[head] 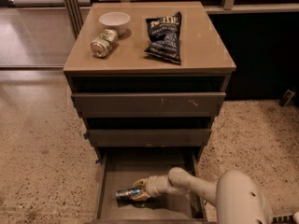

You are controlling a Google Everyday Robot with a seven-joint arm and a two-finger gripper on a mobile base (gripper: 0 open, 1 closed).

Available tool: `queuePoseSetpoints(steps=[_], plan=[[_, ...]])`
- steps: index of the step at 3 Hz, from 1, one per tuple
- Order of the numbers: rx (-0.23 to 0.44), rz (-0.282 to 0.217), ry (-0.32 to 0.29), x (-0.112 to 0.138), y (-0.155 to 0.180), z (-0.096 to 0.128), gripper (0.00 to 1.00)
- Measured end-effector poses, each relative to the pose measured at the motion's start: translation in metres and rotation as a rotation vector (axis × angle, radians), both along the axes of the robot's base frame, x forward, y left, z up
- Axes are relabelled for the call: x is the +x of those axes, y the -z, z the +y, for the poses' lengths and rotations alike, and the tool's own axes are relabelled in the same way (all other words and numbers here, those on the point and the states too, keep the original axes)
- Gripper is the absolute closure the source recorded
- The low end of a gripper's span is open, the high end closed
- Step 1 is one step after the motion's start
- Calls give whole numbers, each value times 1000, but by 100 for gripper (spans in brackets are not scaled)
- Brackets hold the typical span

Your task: Pick redbull can from bottom drawer and place on counter

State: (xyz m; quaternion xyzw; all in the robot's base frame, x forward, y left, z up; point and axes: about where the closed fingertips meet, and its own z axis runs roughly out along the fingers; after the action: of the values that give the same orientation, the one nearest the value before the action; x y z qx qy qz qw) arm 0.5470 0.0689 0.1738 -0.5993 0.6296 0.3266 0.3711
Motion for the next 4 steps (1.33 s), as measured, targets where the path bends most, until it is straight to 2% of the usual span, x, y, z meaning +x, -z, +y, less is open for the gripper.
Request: queuePoseSetpoints(steps=[1,2,4], plan=[[-14,-51,8,-4,-45,-29,100],[-18,-106,-24,-7,-103,-60,100],[-99,-237,-77,-13,-224,-100,100]])
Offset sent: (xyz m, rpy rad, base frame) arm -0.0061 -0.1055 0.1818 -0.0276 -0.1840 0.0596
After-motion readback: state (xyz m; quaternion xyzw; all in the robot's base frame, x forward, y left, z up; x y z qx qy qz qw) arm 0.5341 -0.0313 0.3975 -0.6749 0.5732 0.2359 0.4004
